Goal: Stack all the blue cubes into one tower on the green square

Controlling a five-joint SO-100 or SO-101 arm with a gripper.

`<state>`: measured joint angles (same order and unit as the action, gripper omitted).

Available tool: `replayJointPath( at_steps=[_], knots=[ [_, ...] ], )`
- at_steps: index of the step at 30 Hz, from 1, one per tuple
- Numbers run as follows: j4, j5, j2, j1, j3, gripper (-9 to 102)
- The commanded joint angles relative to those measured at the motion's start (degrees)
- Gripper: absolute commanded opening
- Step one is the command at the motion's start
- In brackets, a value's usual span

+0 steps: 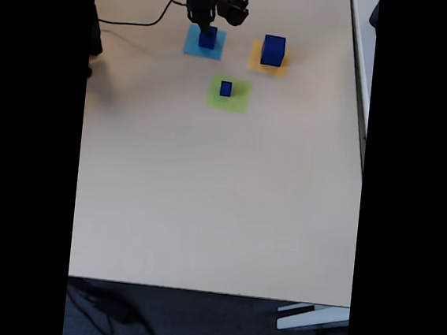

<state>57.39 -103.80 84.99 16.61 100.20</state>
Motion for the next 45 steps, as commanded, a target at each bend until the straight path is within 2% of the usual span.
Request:
replayJointPath(
  at_steps=[1,10,16,21,25,31,45],
  knots=[
    [-1.05,0.53,0.62,-0.62,-2.72,0],
    [-1.23,2.90,0.97,-0.79,-5.45,0],
    [2.90,5.89,0.53,-1.93,-14.15,0],
    [3.25,8.79,-1.14,-4.66,-20.39,1],
    [2.99,5.89,-2.64,-6.68,-23.64,0],
    [-1.32,2.37,-4.31,-9.14,-26.10,0],
    [-12.22,7.47,-13.18,-10.90,-33.13,0]
  ],
)
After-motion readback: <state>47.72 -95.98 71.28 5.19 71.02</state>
